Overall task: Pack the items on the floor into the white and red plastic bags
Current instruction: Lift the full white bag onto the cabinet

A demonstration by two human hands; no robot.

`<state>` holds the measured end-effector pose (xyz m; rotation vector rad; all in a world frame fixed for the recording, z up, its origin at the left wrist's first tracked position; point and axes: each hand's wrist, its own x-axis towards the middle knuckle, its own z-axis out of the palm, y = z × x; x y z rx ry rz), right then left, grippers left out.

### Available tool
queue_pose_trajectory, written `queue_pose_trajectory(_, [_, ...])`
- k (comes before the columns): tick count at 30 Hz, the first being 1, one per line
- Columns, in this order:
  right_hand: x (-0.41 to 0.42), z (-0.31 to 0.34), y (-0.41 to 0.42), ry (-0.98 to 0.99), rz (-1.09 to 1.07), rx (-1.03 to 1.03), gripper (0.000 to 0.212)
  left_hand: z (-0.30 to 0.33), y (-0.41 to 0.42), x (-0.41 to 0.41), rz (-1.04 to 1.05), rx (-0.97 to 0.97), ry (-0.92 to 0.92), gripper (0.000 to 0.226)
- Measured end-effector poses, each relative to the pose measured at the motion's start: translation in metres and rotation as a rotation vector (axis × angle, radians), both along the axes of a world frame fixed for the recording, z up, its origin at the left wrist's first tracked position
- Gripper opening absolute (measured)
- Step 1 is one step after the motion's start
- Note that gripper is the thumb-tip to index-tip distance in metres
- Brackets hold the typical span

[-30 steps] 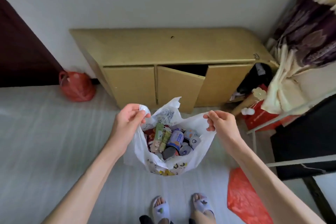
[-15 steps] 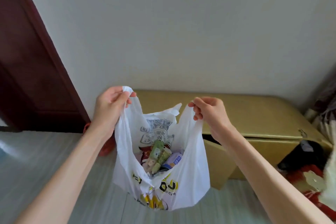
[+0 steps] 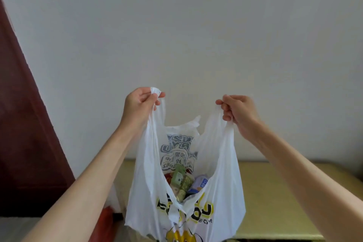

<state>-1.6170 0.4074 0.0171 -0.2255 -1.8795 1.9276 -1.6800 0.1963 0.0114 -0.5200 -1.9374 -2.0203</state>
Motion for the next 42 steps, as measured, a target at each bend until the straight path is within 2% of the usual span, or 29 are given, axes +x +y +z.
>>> queue_pose_trajectory(6, [-0.104, -0.017, 0.010, -0.037, -0.076, -0.018, 0.019, -0.021, 0.001, -0.104, -0.025, -0.012, -0.059, 0.012])
queue_pose_trajectory(10, [-0.158, -0.040, 0.030, -0.111, -0.152, -0.031, 0.026, -0.036, 0.009, -0.163, -0.069, -0.061, -0.099, 0.010])
queue_pose_trajectory(20, [-0.248, -0.080, 0.055, -0.263, -0.194, -0.030, 0.024, -0.081, 0.016, -0.254, -0.022, -0.089, -0.227, 0.012])
queue_pose_trajectory(26, [-0.254, -0.098, 0.076, -0.298, -0.156, 0.045, 0.029, -0.094, 0.030, -0.266, -0.020, -0.131, -0.252, 0.018])
queue_pose_trajectory(31, [-0.240, -0.125, 0.080, -0.333, -0.059, 0.148, 0.030, -0.110, 0.027, -0.258, -0.012, -0.144, -0.312, 0.015])
queue_pose_trajectory(36, [-0.232, -0.136, 0.088, -0.341, -0.108, 0.125, 0.026, -0.122, 0.024, -0.246, 0.033, -0.145, -0.376, 0.016])
queue_pose_trajectory(42, [-0.219, -0.140, 0.098, -0.376, -0.069, 0.135, 0.028, -0.140, 0.029, -0.227, 0.048, -0.211, -0.439, 0.012])
